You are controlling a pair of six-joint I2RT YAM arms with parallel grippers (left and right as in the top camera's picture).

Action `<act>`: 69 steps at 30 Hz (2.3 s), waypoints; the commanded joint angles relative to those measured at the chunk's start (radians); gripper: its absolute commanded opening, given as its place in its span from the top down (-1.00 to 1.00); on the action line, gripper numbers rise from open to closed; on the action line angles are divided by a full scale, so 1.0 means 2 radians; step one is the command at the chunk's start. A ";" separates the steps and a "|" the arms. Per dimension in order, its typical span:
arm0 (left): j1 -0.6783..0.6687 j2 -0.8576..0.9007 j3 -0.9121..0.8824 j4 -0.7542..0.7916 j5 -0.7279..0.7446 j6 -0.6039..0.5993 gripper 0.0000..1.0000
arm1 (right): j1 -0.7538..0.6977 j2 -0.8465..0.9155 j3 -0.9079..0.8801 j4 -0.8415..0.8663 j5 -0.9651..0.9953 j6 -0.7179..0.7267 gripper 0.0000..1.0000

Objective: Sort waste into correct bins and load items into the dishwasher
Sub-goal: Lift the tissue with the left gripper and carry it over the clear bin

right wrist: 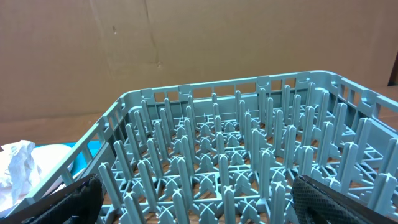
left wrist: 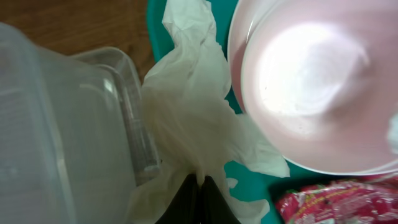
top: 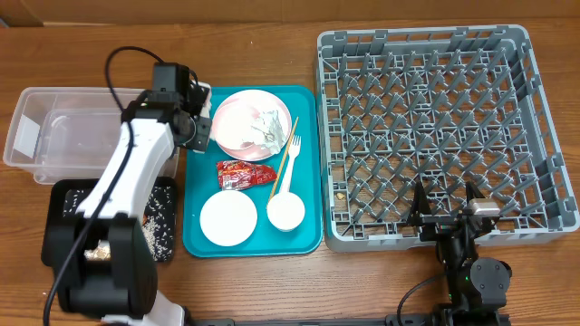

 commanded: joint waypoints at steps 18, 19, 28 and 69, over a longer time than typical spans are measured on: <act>0.037 -0.105 0.015 -0.037 -0.069 -0.240 0.92 | 0.001 -0.005 -0.005 0.003 0.005 -0.002 -1.00; 0.045 -0.105 0.015 -0.040 -0.071 -0.255 0.91 | 0.001 -0.005 -0.005 0.003 0.005 -0.002 -1.00; 0.135 -0.105 -0.014 -0.048 -0.072 -0.374 0.91 | 0.001 -0.005 -0.005 0.003 0.005 -0.002 -1.00; 0.150 -0.020 -0.119 0.183 0.123 -0.395 0.91 | 0.001 -0.005 -0.005 0.003 0.005 -0.002 -1.00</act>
